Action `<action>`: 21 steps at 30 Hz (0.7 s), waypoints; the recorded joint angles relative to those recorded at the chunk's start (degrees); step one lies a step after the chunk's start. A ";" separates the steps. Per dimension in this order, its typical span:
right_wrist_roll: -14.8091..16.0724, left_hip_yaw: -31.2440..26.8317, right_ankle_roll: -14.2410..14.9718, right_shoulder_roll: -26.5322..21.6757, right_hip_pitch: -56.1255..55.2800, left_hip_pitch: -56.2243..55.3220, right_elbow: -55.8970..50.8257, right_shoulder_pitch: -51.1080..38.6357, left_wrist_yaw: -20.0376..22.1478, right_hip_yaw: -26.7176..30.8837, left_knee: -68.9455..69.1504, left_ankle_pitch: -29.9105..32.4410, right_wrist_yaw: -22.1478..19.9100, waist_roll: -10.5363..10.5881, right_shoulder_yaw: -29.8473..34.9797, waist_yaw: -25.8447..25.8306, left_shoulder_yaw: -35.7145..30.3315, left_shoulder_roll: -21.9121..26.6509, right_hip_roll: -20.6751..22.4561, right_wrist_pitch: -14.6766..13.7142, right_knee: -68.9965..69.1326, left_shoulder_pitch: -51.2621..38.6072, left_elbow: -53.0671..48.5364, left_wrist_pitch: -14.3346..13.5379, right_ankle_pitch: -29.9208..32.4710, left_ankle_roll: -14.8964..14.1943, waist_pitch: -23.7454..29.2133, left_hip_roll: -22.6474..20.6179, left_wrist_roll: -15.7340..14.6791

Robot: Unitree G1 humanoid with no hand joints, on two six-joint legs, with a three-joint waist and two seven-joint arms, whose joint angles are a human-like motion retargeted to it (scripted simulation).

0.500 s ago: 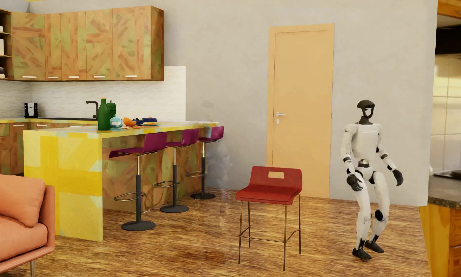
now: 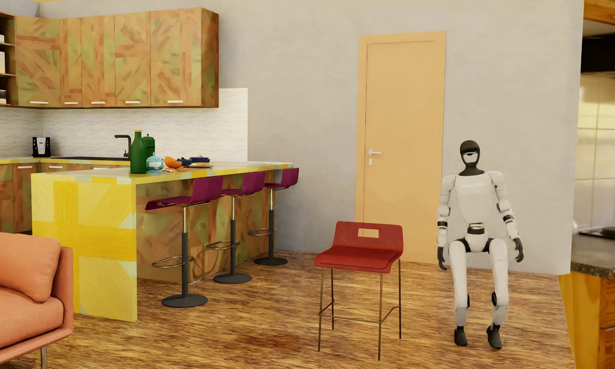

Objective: Go around the stool

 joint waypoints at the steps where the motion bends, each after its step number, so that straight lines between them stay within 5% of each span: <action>1: -1.31 0.61 0.01 0.36 4.00 -1.54 -0.16 -2.78 0.28 1.71 -2.15 1.24 0.39 0.42 -0.13 1.58 0.91 1.01 1.31 -3.04 -4.01 2.97 -0.22 2.39 0.08 0.34 -0.73 -0.02 -0.53; 2: -3.03 0.36 -0.04 1.85 7.97 -2.95 -1.27 -4.61 0.73 3.85 -5.04 2.97 0.44 0.48 -0.18 2.64 1.55 1.17 2.57 -6.26 -8.20 5.13 -0.82 4.56 0.16 0.83 -1.41 0.85 -1.46; 4: -6.64 -2.09 0.00 3.23 13.56 -2.86 -3.45 -9.25 2.05 6.40 -11.95 6.05 0.62 0.16 0.05 0.06 2.27 1.35 4.37 -10.60 -8.46 5.75 -0.73 3.65 2.62 1.34 0.68 3.40 -4.45; 5: -7.52 -2.66 1.48 3.21 10.74 -0.33 -6.33 -9.44 2.99 5.25 -19.51 8.08 -0.15 -0.13 0.72 -1.37 2.36 2.40 5.18 -11.22 1.31 4.03 0.74 -0.03 8.79 0.81 1.79 5.91 -6.44; 7: -4.77 2.20 0.93 2.06 0.92 6.81 -4.98 -7.05 5.55 0.40 -20.38 3.87 1.07 -6.79 0.24 -8.73 1.67 5.91 0.32 -10.17 17.76 -1.26 4.52 -7.88 25.96 11.05 3.13 6.29 -10.49; 9: -1.66 5.37 2.06 2.45 -5.94 14.77 -6.33 0.53 7.12 -2.80 -23.12 -0.24 2.27 -11.98 -1.68 -16.31 0.15 5.55 -2.36 -6.20 14.79 -7.89 0.43 -7.60 14.23 6.85 2.72 8.11 -12.79; 11: -1.50 5.15 3.90 3.71 -8.53 20.59 -7.07 6.38 6.43 -2.03 -22.78 -4.01 1.12 -14.41 -1.56 -19.34 -4.75 1.57 -2.68 -1.83 4.20 -13.61 -1.66 -4.94 4.93 7.25 1.26 8.95 -12.22; 12: -1.59 4.10 2.57 2.73 -7.20 16.94 -4.04 6.35 5.03 -2.13 -9.96 2.06 0.20 -15.29 2.82 -17.57 -4.96 -1.11 -3.30 -0.72 -3.17 -14.85 -1.94 -3.69 10.36 4.45 1.67 9.57 -10.63; 13: -1.50 1.05 1.72 2.17 -5.15 11.27 1.01 4.70 3.24 -2.08 2.21 13.81 -0.29 -14.22 4.37 -14.53 -6.43 -2.34 -2.66 -0.01 -4.37 -14.83 0.42 -3.52 13.22 2.13 2.33 9.70 -8.67; 14: -0.86 -2.20 1.99 1.64 -3.02 7.85 1.60 3.28 0.80 -0.94 4.09 16.72 -0.21 -11.67 2.90 -10.53 -5.19 -2.69 -1.15 1.03 -4.41 -10.92 2.07 -3.88 11.05 0.55 2.66 8.41 -6.47; 16: -1.15 -6.08 2.96 2.16 1.41 2.47 -3.74 -1.10 -4.42 1.67 -5.74 3.99 -0.05 -4.74 -0.13 -4.44 0.98 0.31 1.81 1.18 -6.98 0.50 2.58 -2.44 7.97 -0.94 1.71 6.75 -2.03; 17: -1.73 -6.61 3.08 2.94 3.61 3.40 -6.70 -3.93 -6.01 2.99 -16.88 2.97 0.86 -2.05 0.02 -5.01 1.69 2.89 2.61 0.07 -7.08 4.06 5.39 -1.36 5.42 -1.49 1.17 7.65 -0.77; 19: -2.15 0.47 -2.53 4.73 1.86 11.92 -4.24 -6.01 -5.18 0.90 -19.41 -1.60 5.57 -4.72 0.57 -7.36 1.15 6.41 -1.34 -4.58 3.27 0.72 2.70 4.90 8.51 8.33 2.82 7.67 -2.45; 21: -0.98 4.17 -3.00 2.84 -2.51 17.01 -6.28 0.44 0.76 -3.02 -17.11 -1.98 8.65 -6.99 1.60 -12.01 -0.41 2.91 -2.46 -6.95 3.00 -7.94 -2.48 5.52 11.07 3.96 4.21 9.28 -6.44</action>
